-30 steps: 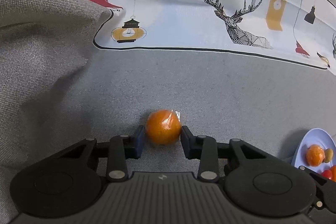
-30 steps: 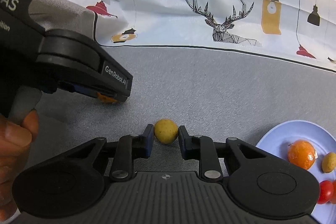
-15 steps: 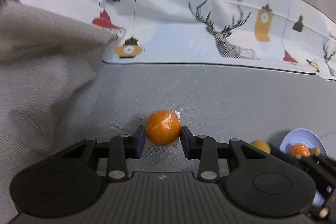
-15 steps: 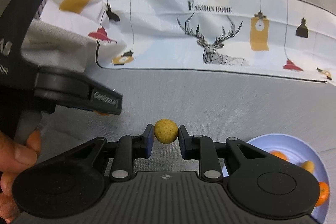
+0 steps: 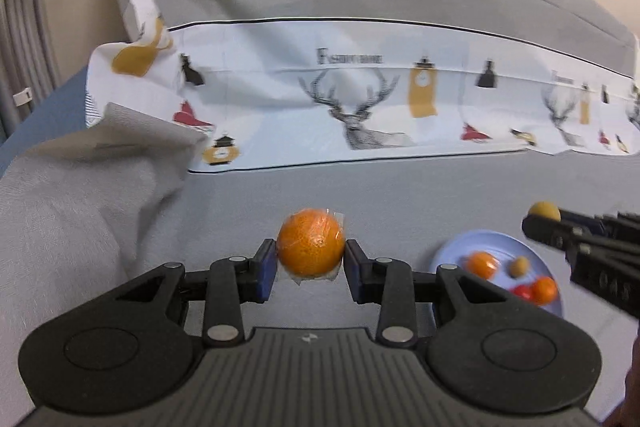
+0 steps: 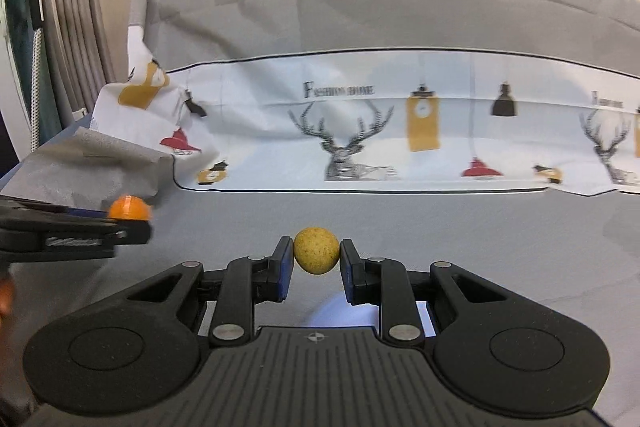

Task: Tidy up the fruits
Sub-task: 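Carry the tangerine in the left tool and yellow fruit in the right tool over the plate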

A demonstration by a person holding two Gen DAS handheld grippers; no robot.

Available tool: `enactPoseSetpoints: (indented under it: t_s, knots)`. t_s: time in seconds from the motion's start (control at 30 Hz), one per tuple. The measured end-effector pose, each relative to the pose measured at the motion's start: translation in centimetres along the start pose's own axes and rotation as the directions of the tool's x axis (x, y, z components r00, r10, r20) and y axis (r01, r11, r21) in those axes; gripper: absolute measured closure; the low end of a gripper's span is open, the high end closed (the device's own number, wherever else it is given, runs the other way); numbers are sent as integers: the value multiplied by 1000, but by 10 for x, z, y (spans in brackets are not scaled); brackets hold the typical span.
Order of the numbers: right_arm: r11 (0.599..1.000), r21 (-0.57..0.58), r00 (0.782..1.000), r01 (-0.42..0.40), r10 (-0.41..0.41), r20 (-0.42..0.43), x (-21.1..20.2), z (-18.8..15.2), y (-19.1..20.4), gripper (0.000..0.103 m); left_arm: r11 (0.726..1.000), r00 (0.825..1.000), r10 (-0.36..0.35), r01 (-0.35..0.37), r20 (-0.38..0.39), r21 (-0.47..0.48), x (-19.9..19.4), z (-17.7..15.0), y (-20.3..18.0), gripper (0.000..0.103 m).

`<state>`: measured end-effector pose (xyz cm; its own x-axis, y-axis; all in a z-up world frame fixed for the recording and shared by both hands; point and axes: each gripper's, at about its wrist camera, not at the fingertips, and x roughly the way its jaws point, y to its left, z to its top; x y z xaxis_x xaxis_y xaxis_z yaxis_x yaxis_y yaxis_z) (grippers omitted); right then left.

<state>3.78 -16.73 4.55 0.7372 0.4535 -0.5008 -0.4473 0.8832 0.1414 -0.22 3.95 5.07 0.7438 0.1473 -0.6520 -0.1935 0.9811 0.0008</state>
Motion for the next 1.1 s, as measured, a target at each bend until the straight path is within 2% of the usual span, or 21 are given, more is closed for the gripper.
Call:
enactPoseSetpoints:
  t_s: [0.1,0.27,0.33,0.5,0.67,1.1]
  knots:
    - [999,27,999,43,-44,18,-9,-3,-20,77,999,999,-31,30,11,28,-5,-17,-20,63]
    - [995,9,996,95,-95,3,-7,-5,-39,77,975,997,-69,59,39,213,1,-32,-57,63]
    - [995,-8,995,104,-104,-7,-5,-4,-46,77,965,994,-93,77,53,249,4,-33,-65,63]
    - [991,-35,992,125,-126,-21,-6,-3,-59,77,972,991,-133,125,28,199,19,-29,-67,63]
    - [988,-48,989,145,-147,-25,-12,-2,-70,77,976,990,-144,139,16,166,25,-26,-68,63]
    - [984,-29,983,177,-179,-42,-18,-7,-92,77,972,983,-181,177,15,153,28,-28,-73,63]
